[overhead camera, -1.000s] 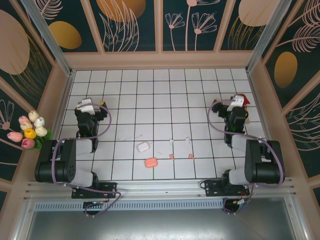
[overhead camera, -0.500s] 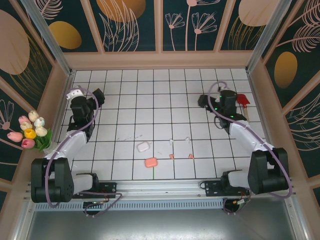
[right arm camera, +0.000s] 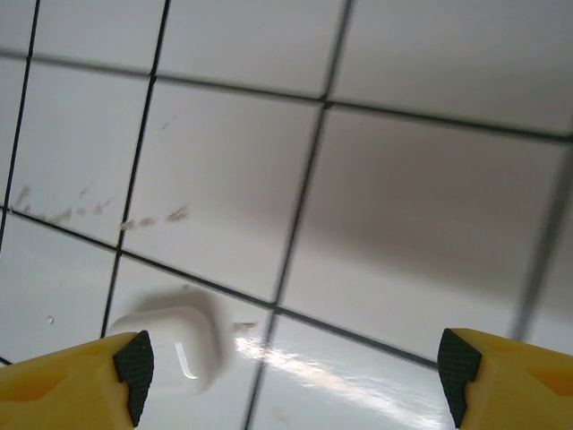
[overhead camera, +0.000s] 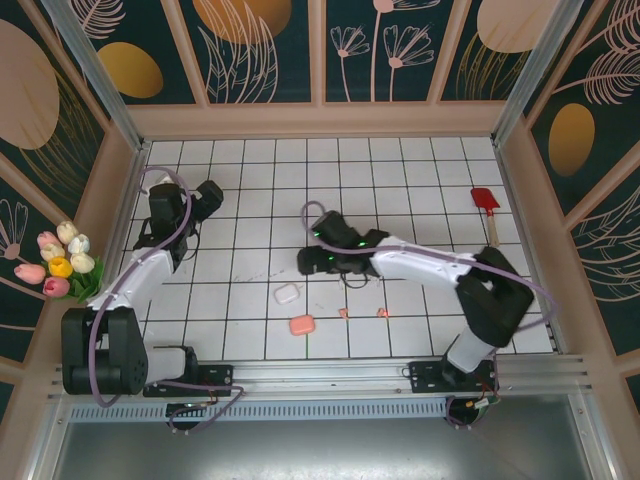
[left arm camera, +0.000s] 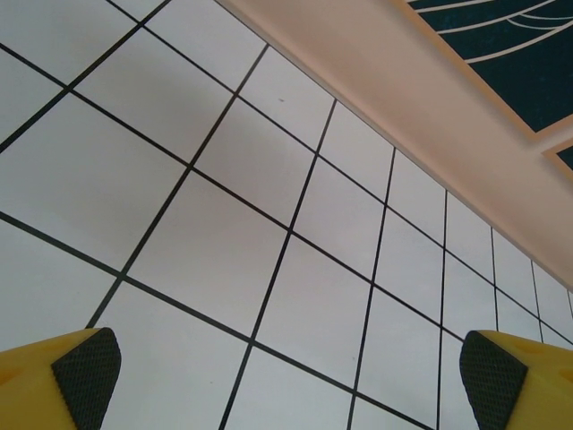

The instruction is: Insert wireless bluetooth earbuds into charging case

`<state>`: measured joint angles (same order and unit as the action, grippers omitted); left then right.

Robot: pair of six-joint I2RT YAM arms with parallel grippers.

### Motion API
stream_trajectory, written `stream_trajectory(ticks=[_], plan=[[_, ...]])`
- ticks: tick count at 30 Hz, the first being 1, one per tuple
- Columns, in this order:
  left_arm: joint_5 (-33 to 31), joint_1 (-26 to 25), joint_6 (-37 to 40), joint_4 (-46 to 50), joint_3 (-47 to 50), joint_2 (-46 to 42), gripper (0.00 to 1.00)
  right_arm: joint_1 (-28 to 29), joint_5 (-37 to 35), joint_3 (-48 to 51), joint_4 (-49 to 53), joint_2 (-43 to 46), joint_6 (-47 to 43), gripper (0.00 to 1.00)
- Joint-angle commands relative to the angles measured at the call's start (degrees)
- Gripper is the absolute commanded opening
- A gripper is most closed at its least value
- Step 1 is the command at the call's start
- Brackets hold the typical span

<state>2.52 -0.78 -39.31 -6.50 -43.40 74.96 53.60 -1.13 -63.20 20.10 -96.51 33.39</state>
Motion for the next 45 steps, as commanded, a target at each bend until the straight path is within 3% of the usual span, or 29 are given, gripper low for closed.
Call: stream_trajectory(ticks=[1, 8, 22, 37, 45], plan=[[-1.4, -0.3, -0.9, 3.9, -3.5, 1.8, 0.99, 3.8, -3.1, -6.8, 6.6, -6.7, 2.1, 0.85], [-3.5, -0.2, 1.6, 6.7, -7.2, 5.2, 0.99, 8.7, -3.9, -17.2, 12.3, -16.1, -0.5, 0.86], [-4.0, 0.4, 3.3, 7.1, -8.4, 6.1, 0.99, 12.4, -6.0, -25.1, 19.2, -23.7, -1.6, 0.86], [-3.2, 0.5, 3.4, 6.7, -8.3, 5.8, 0.99, 12.8, -7.5, -24.8, 19.9, -25.0, -0.7, 0.85], [-3.0, 0.5, 3.3, 6.4, -8.2, 5.8, 0.99, 13.0, -7.5, -24.8, 20.3, -25.3, -0.8, 0.79]])
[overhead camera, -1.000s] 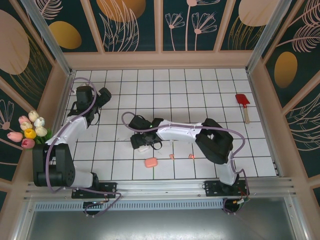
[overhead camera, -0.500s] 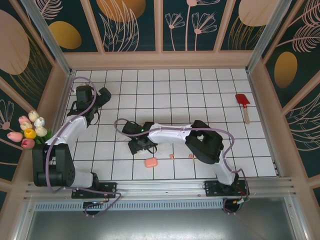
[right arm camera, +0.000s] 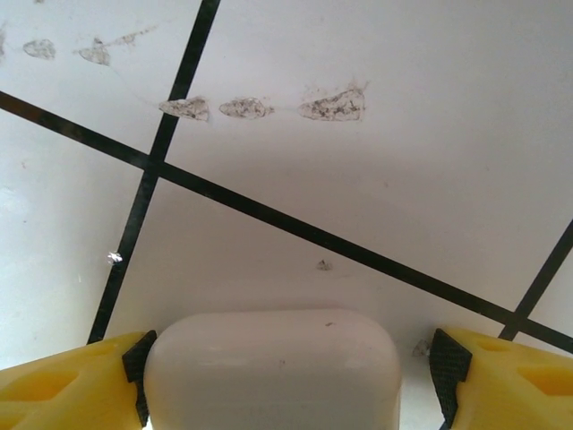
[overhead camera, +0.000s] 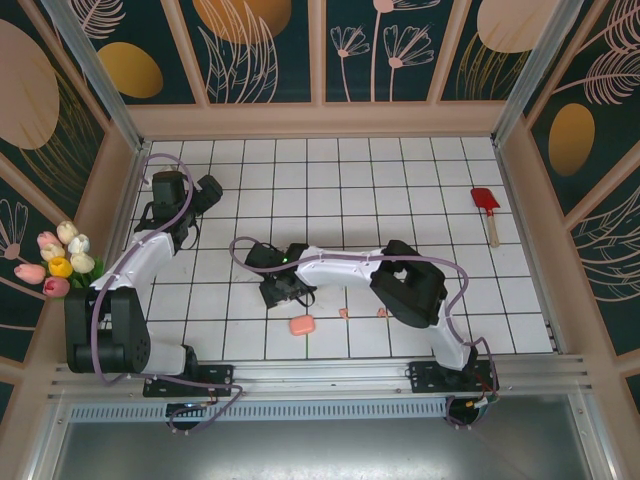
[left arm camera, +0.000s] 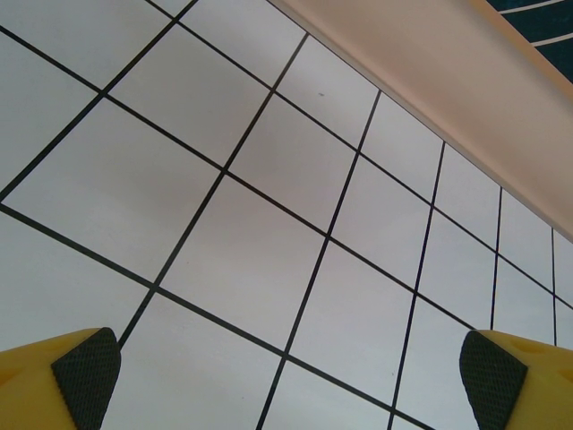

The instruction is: Insert wireless bluetooth earbuds into charging case

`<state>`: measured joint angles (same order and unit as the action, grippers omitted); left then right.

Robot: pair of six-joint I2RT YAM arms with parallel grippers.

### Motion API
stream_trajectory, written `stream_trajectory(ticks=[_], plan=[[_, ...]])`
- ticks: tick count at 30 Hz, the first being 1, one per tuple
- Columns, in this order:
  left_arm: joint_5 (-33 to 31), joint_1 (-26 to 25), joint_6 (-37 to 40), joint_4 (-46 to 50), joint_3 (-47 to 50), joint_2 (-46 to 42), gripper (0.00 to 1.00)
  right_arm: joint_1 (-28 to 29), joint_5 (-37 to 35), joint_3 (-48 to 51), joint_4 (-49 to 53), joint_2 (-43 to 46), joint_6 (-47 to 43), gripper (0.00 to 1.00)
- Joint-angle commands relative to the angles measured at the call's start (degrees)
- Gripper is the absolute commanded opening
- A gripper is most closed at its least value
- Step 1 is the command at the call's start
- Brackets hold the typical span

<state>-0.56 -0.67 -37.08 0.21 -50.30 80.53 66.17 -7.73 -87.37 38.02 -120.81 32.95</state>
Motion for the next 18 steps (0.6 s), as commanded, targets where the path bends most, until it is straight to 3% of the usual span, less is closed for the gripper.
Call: stream_trajectory(ticks=[1, 9, 18], plan=[[0.1, 0.4, 0.9, -0.3, -1.3, 0.3, 0.99, 0.4, -0.7, -0.7, 2.4, -1.1, -0.4, 0.77], [0.6, 0.4, 0.6, -0.5, -1.2, 0.4, 0.99, 0.3, -0.4, -1.0, 2.2, -0.4, -0.5, 0.67], [1.0, 0.4, 0.6, -0.6, -1.0, 0.3, 0.99, -4.1, -1.0, 0.9, -0.3, 3.0, 0.8, 0.63]])
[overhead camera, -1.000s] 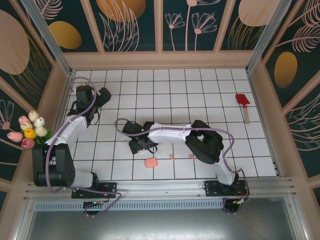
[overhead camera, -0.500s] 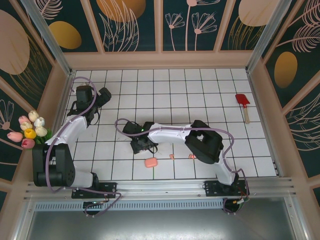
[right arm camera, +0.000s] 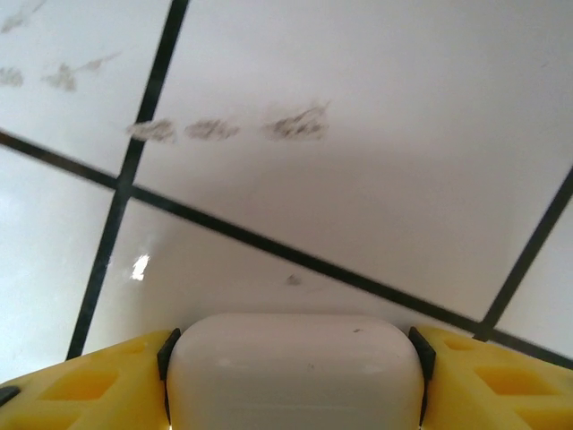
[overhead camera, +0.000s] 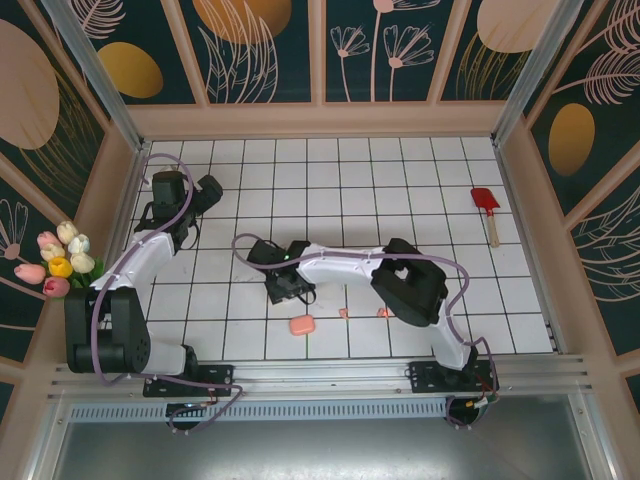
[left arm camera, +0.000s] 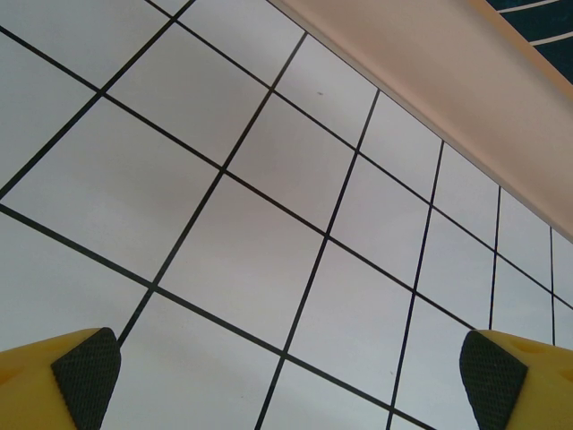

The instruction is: Insert wireless bluetooth earbuds into charging case

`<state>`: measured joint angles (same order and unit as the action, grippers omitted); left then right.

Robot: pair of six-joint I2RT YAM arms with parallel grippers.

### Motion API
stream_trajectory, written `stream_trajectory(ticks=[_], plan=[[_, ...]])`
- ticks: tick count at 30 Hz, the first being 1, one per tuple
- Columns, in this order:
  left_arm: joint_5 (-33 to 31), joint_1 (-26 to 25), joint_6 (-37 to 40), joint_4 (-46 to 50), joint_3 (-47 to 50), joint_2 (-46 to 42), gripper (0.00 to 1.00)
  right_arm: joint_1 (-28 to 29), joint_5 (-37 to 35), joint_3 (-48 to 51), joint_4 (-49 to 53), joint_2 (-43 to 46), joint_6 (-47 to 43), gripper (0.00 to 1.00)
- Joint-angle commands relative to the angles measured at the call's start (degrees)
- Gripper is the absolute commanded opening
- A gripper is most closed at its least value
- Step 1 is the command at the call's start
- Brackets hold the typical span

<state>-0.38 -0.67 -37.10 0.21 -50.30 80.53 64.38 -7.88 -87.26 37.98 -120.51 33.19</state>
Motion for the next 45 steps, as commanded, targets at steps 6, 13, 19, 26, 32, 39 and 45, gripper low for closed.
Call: stream_trajectory(ticks=[6, 13, 19, 26, 32, 39, 45], plan=[[1.8, 0.4, 0.4, -1.0, -0.9, 0.7, 0.99, -7.6, -1.4, 0.4, -2.6, 4.2, 0.9, 0.61], [4.0, 0.4, -0.5, -1.5, -0.8, 1.7, 0.99, -15.8, -2.3, -1.2, -5.6, 2.5, 3.5, 0.61], [6.9, 0.4, -1.8, -2.2, -0.8, 2.9, 0.99, -20.8, -3.7, -2.7, -4.9, -0.4, 7.0, 0.61], [10.0, 0.3, -4.5, -4.3, 0.1, 4.3, 0.98, -23.2, -5.6, -4.1, -1.9, -3.8, 8.6, 0.62], [12.0, 0.2, -6.4, -5.9, 0.7, 5.4, 0.98, -23.8, -7.1, -6.6, 1.2, -6.5, 8.9, 0.65], [13.4, -0.5, -8.0, -7.2, 0.8, 6.3, 0.98, -23.7, -7.0, -8.1, 3.0, -7.0, 9.9, 0.75], [13.6, -1.3, -8.5, -7.8, 0.6, 6.9, 0.98, -23.2, -6.9, -8.1, 3.4, -6.8, 10.6, 0.75]])
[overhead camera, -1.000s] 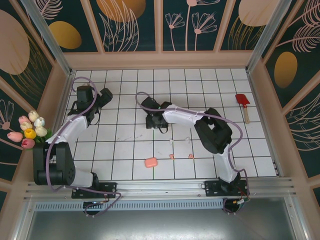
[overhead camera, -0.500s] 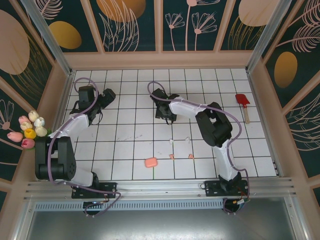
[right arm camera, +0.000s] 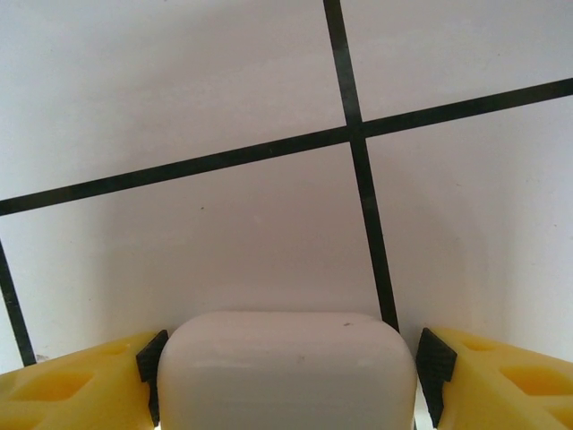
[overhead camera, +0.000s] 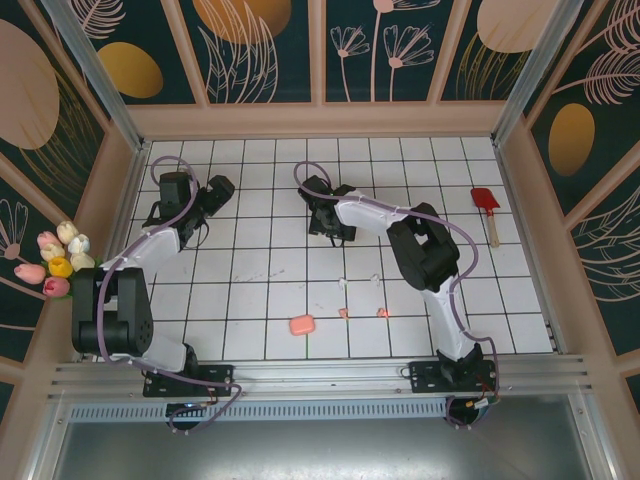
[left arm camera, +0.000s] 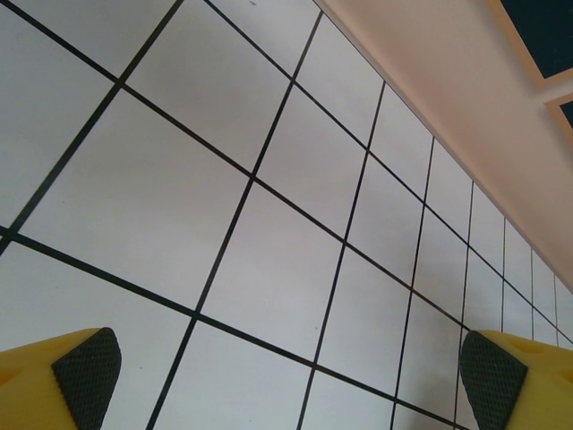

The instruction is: Insert wireless bluetooth earbuds into charging case

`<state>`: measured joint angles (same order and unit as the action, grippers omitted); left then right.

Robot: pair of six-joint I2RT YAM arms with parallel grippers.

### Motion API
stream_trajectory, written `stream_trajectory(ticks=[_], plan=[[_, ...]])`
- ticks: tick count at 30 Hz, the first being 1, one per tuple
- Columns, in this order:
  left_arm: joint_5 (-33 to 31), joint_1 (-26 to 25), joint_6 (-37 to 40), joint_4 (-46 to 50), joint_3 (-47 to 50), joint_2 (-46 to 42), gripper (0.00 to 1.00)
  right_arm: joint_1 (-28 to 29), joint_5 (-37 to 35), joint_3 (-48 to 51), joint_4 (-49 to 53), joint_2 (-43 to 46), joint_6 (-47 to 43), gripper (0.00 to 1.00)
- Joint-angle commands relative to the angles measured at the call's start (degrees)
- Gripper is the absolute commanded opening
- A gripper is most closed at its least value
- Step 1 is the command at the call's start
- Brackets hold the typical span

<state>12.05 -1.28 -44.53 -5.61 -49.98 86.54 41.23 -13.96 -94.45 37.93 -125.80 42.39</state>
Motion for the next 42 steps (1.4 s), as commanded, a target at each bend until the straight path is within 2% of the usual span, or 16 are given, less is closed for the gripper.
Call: stream_trajectory(ticks=[1, 9, 19, 27, 31, 38, 42], plan=[[1.1, -0.7, -1.1, -2.0, 0.2, 0.9, 0.98, 0.0, -0.7, -0.8, 3.5, -1.5, 1.5, 0.75], [1.1, -1.5, -1.3, -2.6, 0.3, 1.0, 0.98, 0.4, 0.4, -0.7, 2.8, -2.1, 1.8, 0.74], [2.8, -1.7, -1.6, -3.8, 0.8, 0.7, 0.99, 0.7, 1.7, -0.8, 2.0, -1.8, 2.2, 0.66], [0.0, -1.7, -4.9, -3.3, 1.4, -0.4, 0.99, 0.7, 2.4, -0.5, 1.3, -0.3, 2.7, 0.63], [2.4, -1.7, -4.5, -3.4, 1.1, -0.1, 0.99, 0.6, 3.2, -0.4, 0.1, 1.6, 3.4, 0.62], [10.7, -2.2, -5.8, -14.0, 4.3, 1.1, 0.99, -1.0, 5.9, -1.6, -2.4, 3.7, 4.4, 0.62], [12.7, -3.8, -6.9, -21.9, 7.8, 0.7, 0.98, -3.1, 9.4, -1.5, -5.1, 3.8, 5.7, 0.61]])
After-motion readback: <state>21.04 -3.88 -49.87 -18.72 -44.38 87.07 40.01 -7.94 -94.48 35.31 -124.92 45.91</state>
